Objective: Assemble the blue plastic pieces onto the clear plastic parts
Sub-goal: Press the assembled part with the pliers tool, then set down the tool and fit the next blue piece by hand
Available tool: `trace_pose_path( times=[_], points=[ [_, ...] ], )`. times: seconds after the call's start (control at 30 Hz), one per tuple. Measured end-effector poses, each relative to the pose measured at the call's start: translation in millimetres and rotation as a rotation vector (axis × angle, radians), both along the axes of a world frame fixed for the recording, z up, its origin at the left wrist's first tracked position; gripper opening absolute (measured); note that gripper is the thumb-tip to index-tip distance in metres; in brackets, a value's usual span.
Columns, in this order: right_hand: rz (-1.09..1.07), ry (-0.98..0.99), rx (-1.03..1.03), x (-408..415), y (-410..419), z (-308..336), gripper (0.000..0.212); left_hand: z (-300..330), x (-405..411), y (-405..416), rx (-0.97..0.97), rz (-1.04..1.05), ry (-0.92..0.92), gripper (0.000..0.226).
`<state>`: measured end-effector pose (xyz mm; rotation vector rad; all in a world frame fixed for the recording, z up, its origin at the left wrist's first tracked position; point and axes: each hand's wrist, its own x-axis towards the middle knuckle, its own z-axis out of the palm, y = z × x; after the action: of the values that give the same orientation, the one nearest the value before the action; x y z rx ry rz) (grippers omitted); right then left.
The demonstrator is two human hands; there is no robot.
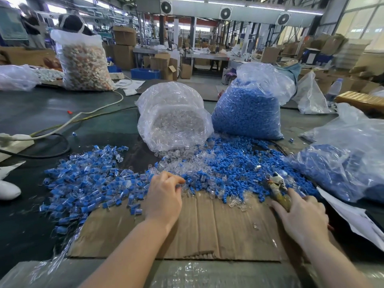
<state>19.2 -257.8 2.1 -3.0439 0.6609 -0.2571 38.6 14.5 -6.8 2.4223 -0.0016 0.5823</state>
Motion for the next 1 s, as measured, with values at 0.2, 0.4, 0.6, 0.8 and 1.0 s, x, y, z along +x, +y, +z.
trace_pose_path(
  times=[0.2,0.4,0.6,0.8,1.0],
  points=[
    [-0.010,0.026,0.025,1,3,0,0.063,-4,-9,-42,-0.035,-0.246,0.002,0.026],
    [0.253,-0.123,-0.017,7,20,-1,0.030,-10,-13,-78,0.173,-0.513,0.075,0.051],
    [0.258,-0.068,-0.120,14,27,-3,0.019,-17,-13,-79,0.107,-0.461,0.065,0.028],
    [0.332,-0.108,-0.125,16,33,2,0.017,-9,-11,-67,-0.106,-0.359,0.118,0.008],
    [0.515,-0.339,0.319,8,62,8,0.017,-7,-8,-42,-0.226,-0.271,0.135,0.017]
  ],
)
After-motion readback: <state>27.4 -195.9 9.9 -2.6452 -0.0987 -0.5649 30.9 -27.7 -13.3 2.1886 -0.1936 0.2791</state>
